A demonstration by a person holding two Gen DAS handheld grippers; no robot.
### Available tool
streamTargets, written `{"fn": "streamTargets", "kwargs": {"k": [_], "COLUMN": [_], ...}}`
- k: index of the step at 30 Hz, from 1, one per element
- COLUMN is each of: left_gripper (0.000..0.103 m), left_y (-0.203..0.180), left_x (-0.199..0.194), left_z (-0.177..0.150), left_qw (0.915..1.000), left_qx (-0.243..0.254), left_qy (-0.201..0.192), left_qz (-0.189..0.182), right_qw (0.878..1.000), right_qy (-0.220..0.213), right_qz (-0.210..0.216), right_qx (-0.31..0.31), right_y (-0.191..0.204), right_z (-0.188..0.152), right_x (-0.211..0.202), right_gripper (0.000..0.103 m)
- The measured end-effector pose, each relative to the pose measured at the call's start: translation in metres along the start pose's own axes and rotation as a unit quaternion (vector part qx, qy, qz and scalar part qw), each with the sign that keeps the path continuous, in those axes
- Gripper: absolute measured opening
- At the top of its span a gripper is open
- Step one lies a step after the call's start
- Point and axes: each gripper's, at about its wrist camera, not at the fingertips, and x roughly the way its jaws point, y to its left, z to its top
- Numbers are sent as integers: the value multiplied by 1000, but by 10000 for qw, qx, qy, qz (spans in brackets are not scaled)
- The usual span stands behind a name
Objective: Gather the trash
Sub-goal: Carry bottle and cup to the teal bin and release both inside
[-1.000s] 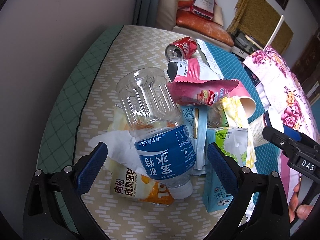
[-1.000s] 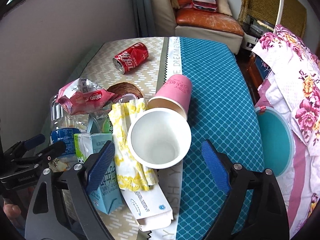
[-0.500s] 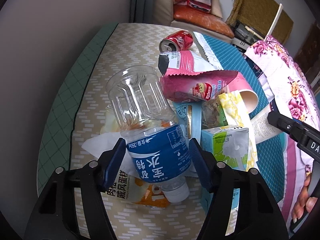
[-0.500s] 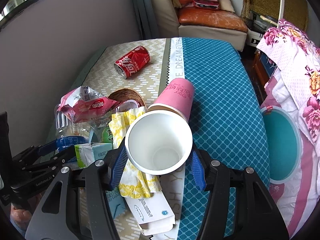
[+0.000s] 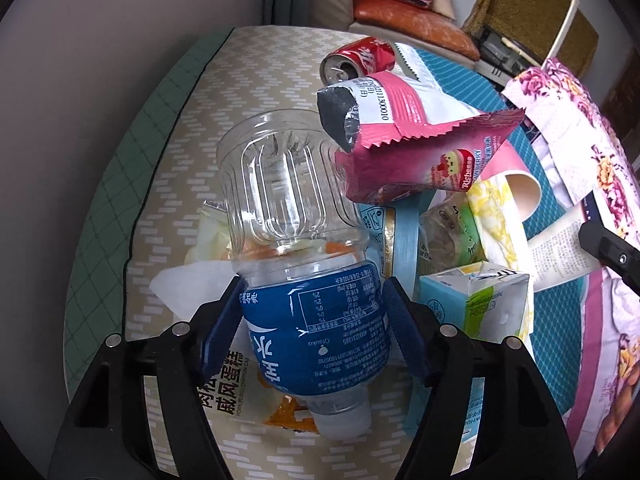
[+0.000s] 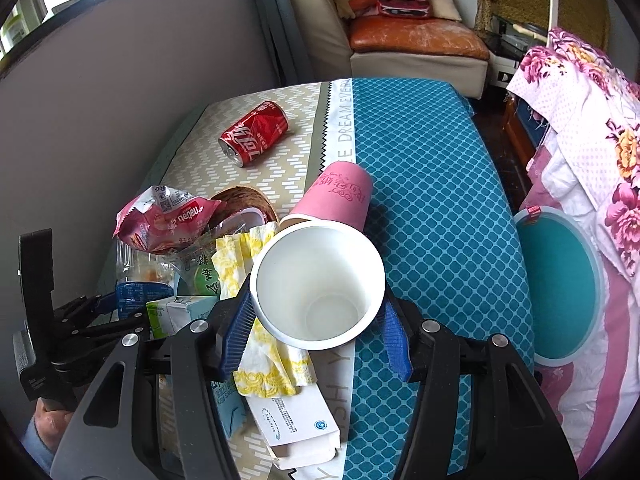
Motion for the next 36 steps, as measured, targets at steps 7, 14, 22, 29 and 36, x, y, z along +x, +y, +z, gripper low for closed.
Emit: {"fn": "streamTargets", "kwargs": {"k": [7, 14, 22, 29, 36], "left_gripper": [69, 69, 69, 69, 69], "left_y": [8, 12, -12, -87, -201], "left_x": [-25, -59, -85, -78, -45], "left_z": [7, 13, 26, 36, 47], "left_qw": [9992, 9978, 9951, 9875, 9678], "left_qx": [36, 189, 370, 1087, 2035], "left_qy": [-214, -486, -690, -560, -220], "left_qz": [-321, -414, -610, -995, -1467], "right_qw": [9998, 9990, 9965, 9877, 9683], "right_qy": [-151, -267, -495, -973, -1257], "right_qz": [17, 86, 124, -213, -817], "right_qx": [121, 358, 658, 1205, 1999], "right_y": [-13, -32, -64, -130, -230], "right_z": [3, 6, 5, 5, -16], "right_x": [-10, -14, -30, -70, -102], "right_gripper": [54, 54, 54, 54, 54]}}
